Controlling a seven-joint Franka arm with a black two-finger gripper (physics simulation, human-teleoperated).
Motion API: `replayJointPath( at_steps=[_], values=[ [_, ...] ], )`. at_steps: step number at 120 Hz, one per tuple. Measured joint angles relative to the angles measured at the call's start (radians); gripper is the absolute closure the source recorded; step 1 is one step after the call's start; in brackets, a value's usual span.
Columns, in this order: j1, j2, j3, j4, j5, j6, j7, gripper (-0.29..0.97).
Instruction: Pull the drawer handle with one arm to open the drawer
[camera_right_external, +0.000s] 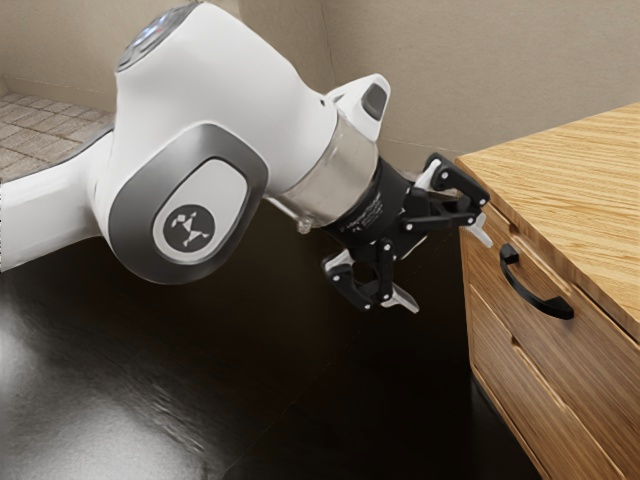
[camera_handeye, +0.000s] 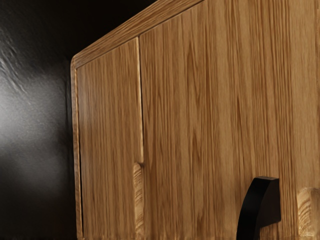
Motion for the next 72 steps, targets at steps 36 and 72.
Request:
replayJointPath(
  at_steps=[36,72],
  values=[
    [-0.019,0.004,0.0,-0.034,-0.003,0.064,-0.035,0.0],
    [-0.042,0.02,0.0,-0.052,-0.003,0.099,-0.057,0.0]
  ],
)
